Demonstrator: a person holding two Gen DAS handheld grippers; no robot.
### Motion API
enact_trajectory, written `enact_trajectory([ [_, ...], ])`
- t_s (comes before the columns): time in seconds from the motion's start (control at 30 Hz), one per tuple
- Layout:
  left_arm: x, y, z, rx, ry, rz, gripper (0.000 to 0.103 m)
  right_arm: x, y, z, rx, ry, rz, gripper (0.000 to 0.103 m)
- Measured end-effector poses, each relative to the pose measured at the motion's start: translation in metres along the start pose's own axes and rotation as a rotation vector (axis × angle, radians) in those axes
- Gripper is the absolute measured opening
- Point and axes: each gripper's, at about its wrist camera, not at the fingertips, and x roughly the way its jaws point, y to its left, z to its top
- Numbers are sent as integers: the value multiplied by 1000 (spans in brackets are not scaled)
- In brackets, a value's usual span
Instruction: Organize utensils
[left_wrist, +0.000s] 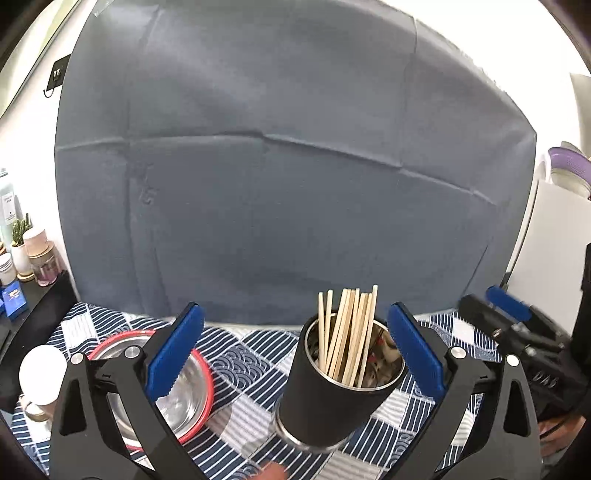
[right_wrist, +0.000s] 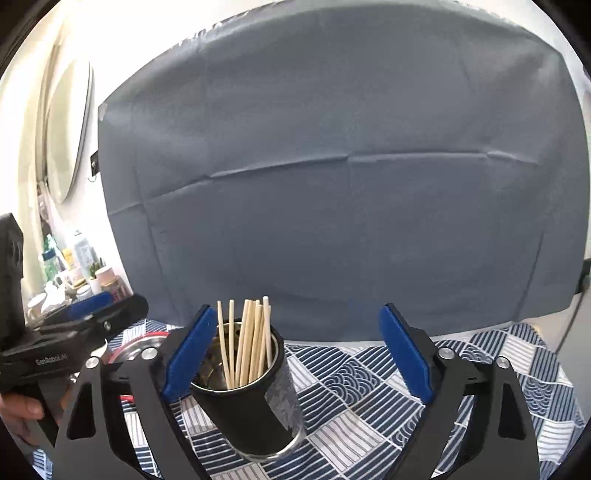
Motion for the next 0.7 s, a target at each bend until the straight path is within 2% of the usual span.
enact_trajectory([
  [0.13,-7,0,1,9,29,30,97,-6,0,6,6,46,-50,96],
  [0.3,-16,4,-3,-42,71,2,97,-18,-3,6,24,75,-64,95],
  [0.4,-24,3,-5,-68,82,14,97,-26,-5,4,41,103,-76,95],
  [0.5,-33,-4,-7,-48,99,53,97,-35,-8,1,82,149,-79,95],
  [0.57,-40,-11,-10,-29,113,107,97,-45,-9,-2,98,171,-94,95],
  [0.7,-56,-22,-17,24,110,102,97,-62,-8,-8,85,207,-132,95],
])
